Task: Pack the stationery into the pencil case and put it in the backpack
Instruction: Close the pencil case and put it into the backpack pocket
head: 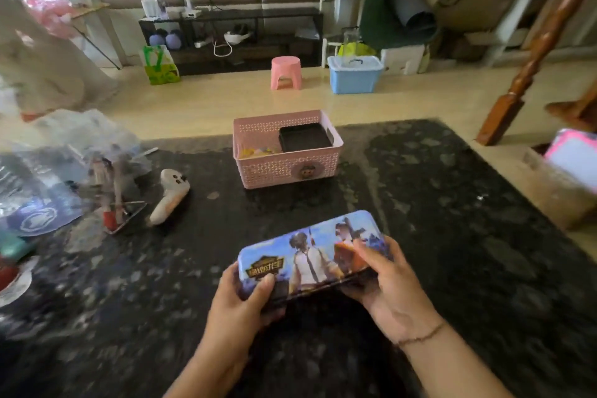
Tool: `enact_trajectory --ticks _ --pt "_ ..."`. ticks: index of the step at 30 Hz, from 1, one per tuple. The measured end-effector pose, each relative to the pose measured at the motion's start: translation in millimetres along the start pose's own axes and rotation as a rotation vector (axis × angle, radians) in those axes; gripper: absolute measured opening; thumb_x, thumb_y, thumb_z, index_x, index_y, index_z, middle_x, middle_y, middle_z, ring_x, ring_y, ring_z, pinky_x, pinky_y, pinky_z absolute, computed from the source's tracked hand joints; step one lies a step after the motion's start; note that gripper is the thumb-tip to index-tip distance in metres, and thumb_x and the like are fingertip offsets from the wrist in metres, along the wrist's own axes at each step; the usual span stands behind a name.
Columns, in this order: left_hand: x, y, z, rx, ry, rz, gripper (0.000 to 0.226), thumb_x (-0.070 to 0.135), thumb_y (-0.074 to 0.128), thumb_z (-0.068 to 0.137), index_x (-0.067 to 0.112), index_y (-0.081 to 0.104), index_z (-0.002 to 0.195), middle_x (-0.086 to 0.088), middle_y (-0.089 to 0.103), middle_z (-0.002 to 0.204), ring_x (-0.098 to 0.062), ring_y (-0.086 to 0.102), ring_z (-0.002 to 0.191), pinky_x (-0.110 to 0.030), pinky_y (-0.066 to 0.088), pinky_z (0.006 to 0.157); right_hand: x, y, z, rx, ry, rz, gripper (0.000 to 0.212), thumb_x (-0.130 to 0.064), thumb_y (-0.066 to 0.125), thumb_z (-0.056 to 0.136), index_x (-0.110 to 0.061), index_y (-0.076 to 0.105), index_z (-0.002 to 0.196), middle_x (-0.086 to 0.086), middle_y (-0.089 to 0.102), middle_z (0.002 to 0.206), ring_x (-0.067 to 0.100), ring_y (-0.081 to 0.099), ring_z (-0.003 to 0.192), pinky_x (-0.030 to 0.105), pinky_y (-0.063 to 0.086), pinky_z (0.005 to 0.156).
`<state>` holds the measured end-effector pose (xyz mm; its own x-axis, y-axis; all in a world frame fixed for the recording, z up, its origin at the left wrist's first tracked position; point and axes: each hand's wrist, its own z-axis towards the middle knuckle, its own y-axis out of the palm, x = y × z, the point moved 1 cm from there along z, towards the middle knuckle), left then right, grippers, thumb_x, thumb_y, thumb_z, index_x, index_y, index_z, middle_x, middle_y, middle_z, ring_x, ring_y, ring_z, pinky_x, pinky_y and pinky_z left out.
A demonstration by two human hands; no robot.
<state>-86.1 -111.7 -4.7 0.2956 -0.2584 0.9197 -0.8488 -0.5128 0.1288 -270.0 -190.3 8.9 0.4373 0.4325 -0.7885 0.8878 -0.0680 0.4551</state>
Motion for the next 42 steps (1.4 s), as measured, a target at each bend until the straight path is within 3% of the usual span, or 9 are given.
enact_trajectory --ticks 3,7,11,17,24,29,34,38,42 --pt "21.5 29.5 21.9 -0.026 -0.011 0.002 0.038 0.007 0.065 0.090 0.020 0.054 0.123 -0.005 0.074 0.108 -0.022 0.074 0.093 -0.044 0.061 0.073 -20.6 6.0 12.1 -0.097 0.116 0.304 0.058 -0.007 0.075 0.062 -0.004 0.062 0.118 0.021 0.067 0.114 0.032 0.068 0.097 0.044 0.058 0.071" --pt "70.7 68.3 8.0 -0.069 -0.072 0.103 0.046 0.006 0.070 0.086 0.022 0.049 0.124 -0.006 0.073 0.105 -0.018 0.074 0.085 -0.039 0.060 0.069 -58.2 13.7 -7.7 0.016 0.216 0.386 0.033 -0.015 0.053 0.087 -0.014 0.061 0.119 0.017 0.068 0.114 0.034 0.068 0.097 0.050 0.057 0.076" --pt "150.9 112.9 -30.0 -0.215 -0.148 0.227 0.047 0.002 0.069 0.086 0.020 0.044 0.122 -0.007 0.070 0.105 -0.015 0.073 0.082 -0.043 0.061 0.071 -135.7 20.6 -60.3 0.067 0.265 0.381 0.034 -0.018 0.055 0.084 -0.015 0.063 0.117 0.016 0.071 0.108 0.033 0.070 0.090 0.050 0.055 0.074" --pt "254.7 176.7 -81.1 -0.719 -0.356 0.287 0.055 0.006 0.073 0.075 0.016 0.053 0.126 -0.012 0.070 0.119 -0.031 0.070 0.105 -0.045 0.059 0.078 -244.1 18.4 -154.4 0.254 0.029 0.444 0.038 -0.017 0.056 0.082 -0.010 0.059 0.120 0.017 0.070 0.108 0.032 0.069 0.092 0.046 0.058 0.070" --pt "307.7 265.6 -157.9 -1.214 -0.385 0.493 0.041 0.002 0.069 0.082 0.019 0.061 0.118 -0.003 0.074 0.110 -0.018 0.073 0.094 -0.030 0.059 0.067 -296.5 -12.6 -290.4 0.621 -0.289 0.688 0.021 -0.020 0.058 0.084 -0.008 0.068 0.098 0.013 0.073 0.089 0.029 0.071 0.078 0.046 0.059 0.067" --pt "298.3 311.4 -250.3 -1.499 -0.420 0.664 0.037 0.003 0.064 0.088 0.019 0.060 0.122 -0.008 0.071 0.119 -0.023 0.071 0.101 -0.033 0.059 0.072 -289.4 -35.1 -415.4 0.834 -0.470 0.763 0.032 -0.022 0.056 0.086 -0.001 0.063 0.108 0.014 0.074 0.089 0.030 0.071 0.088 0.049 0.055 0.081" --pt "246.0 322.2 -387.1 -1.738 -0.500 0.786 0.039 -0.002 0.063 0.089 0.010 0.056 0.125 -0.014 0.071 0.117 -0.027 0.072 0.097 -0.034 0.060 0.069 -241.5 -51.9 -537.3 1.055 -0.695 0.851 0.042 -0.020 0.061 0.082 -0.012 0.058 0.123 0.017 0.065 0.120 0.037 0.058 0.115 0.056 0.044 0.098" --pt "195.8 288.6 -494.8 -1.867 -0.483 0.879 0.066 0.007 0.074 0.066 0.005 0.052 0.129 -0.017 0.069 0.117 -0.029 0.072 0.094 -0.036 0.061 0.067 -183.2 -48.8 -623.5 1.175 -0.836 0.921 0.029 -0.015 0.058 0.088 -0.023 0.061 0.116 0.010 0.068 0.116 0.032 0.061 0.111 0.058 0.041 0.095" --pt "151.9 238.6 -582.1 -2.022 -0.643 0.953 0.062 -0.003 0.078 0.070 0.011 0.055 0.125 -0.013 0.074 0.110 -0.030 0.073 0.094 -0.039 0.060 0.068 -128.3 -35.9 -691.5 1.359 -0.783 0.925 0.044 -0.024 0.065 0.080 -0.019 0.058 0.124 0.010 0.068 0.117 0.031 0.066 0.104 0.054 0.052 0.084"
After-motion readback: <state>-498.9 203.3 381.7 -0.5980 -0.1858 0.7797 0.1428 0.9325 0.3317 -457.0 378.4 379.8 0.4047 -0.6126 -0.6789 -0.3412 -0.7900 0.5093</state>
